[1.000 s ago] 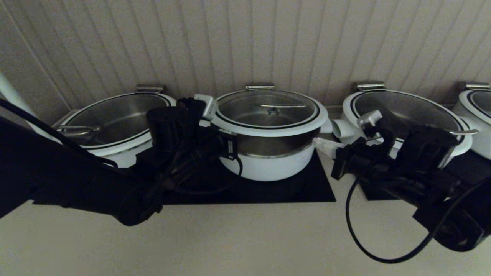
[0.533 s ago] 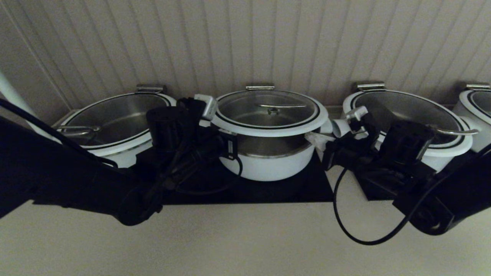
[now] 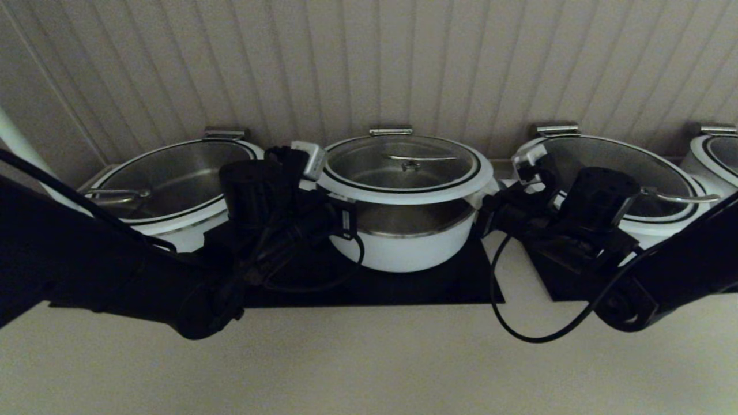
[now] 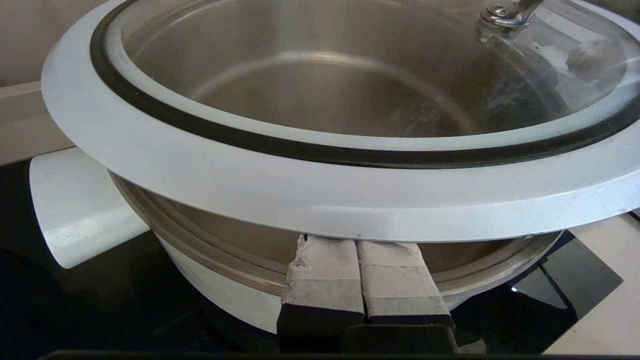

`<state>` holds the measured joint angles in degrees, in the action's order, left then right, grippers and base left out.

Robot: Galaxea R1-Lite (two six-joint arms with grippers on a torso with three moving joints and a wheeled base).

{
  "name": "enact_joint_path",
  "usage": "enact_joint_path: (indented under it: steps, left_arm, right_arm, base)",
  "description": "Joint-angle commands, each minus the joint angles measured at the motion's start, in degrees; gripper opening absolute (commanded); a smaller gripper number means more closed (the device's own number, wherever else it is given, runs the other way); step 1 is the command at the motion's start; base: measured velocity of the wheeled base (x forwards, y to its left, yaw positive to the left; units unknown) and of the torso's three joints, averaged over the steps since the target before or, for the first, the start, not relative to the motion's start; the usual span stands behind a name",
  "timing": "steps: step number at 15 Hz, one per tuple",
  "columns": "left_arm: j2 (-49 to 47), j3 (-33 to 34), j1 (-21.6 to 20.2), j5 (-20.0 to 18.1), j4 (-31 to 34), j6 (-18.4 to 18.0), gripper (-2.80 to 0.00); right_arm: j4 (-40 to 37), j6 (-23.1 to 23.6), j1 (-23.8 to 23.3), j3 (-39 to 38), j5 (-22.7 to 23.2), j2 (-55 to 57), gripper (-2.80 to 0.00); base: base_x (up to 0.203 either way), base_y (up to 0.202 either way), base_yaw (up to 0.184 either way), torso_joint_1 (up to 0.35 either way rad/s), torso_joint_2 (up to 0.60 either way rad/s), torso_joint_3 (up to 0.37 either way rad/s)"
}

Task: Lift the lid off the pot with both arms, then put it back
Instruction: Open the pot lid completely

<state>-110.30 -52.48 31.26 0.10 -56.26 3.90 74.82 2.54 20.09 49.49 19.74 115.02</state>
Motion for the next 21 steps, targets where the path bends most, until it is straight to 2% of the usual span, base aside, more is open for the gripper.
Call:
enact_joint_path:
  steps: [1,6,13,21]
  left_arm:
    - [0.0,0.0,0.0,0.0,-0.2,0.1,-2.80]
    - [0.7,2.1,0.0,0.0,-0.2,0.0,-2.80]
    - [2.9,8.8,0.0,-0.1,-2.3,-1.3,-2.80]
    - [3.2,9.3,0.0,-0.1,-2.3,-1.9,-2.80]
  right_arm:
    - [0.8,0.1,-0.1,0.2,0.1,0.0,-2.80]
    - [0.9,0.1,-0.1,2.2,0.1,0.5,-2.80]
    - [0.9,0.1,-0.1,3.2,0.1,0.6,-2.80]
    - [0.9,0.1,-1.5,8.9,0.3,2.1,-2.80]
  base:
    - [0.000,0.000,0.000,0.000,0.00,0.000]
    - [0.000,0.000,0.000,0.000,0.00,0.000]
    - [0.000,0.000,0.000,0.000,0.00,0.000]
    - [0.000,0.000,0.000,0.000,0.00,0.000]
